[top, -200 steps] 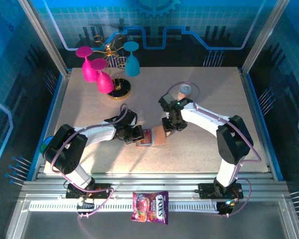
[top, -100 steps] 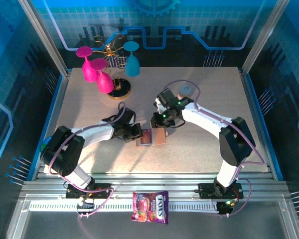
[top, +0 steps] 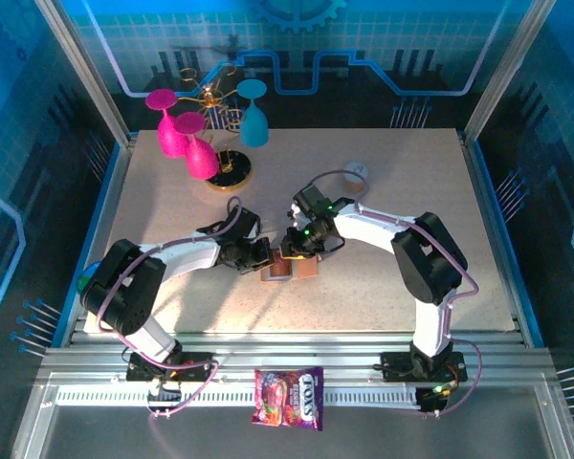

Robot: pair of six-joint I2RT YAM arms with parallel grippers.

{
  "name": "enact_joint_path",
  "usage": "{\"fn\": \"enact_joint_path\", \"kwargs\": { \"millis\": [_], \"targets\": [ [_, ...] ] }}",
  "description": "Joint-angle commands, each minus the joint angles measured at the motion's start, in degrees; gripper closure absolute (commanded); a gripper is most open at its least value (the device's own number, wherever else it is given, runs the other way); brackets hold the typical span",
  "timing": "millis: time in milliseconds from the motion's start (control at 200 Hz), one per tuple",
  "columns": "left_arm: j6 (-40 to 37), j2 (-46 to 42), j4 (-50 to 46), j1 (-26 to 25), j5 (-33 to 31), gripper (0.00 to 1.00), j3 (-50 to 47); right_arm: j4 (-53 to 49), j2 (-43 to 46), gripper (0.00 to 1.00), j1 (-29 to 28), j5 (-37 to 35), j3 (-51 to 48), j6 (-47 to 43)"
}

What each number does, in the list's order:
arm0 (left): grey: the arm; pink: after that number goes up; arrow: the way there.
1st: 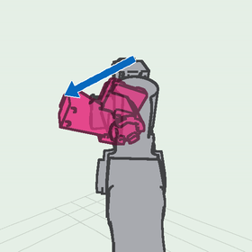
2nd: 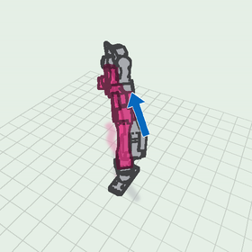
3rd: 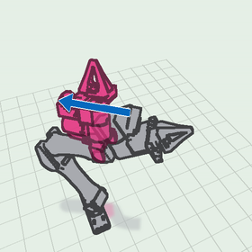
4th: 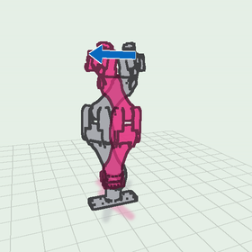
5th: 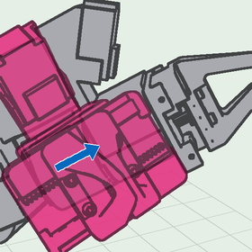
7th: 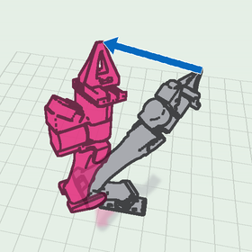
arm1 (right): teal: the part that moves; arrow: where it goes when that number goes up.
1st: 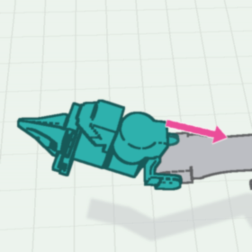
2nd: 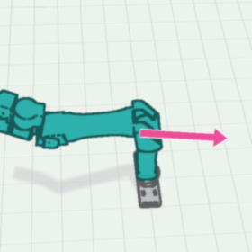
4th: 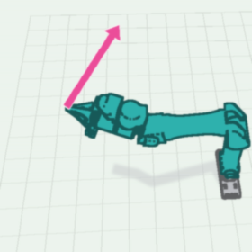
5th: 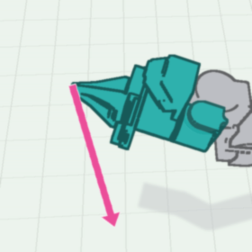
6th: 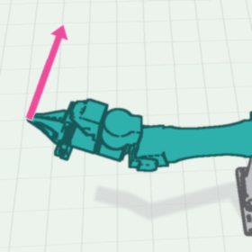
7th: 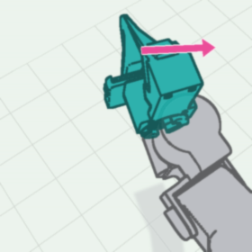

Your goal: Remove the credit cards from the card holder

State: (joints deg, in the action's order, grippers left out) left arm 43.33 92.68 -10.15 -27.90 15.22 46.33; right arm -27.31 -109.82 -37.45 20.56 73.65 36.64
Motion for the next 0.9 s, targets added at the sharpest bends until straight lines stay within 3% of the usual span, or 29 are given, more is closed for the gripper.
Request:
{"fn": "enact_joint_path", "kwargs": {
  "millis": [0,545,890],
  "targets": [
    [-1.7,1.3,-1.7,0.3,0.4,1.0,0.6,1.0,-1.5,0.72,-0.3,1.5,-0.7,0.4],
    [-2.6,1.5,-3.0,0.3,-0.5,1.0,0.9,2.6,-3.5,0.71,0.2,2.6,-2.3,0.3],
    [-2.6,1.4,-3.2,0.3,-0.7,1.0,0.8,-0.8,-2.4,0.61,0.4,-1.3,-2.2,-1.3]
  ]
}}
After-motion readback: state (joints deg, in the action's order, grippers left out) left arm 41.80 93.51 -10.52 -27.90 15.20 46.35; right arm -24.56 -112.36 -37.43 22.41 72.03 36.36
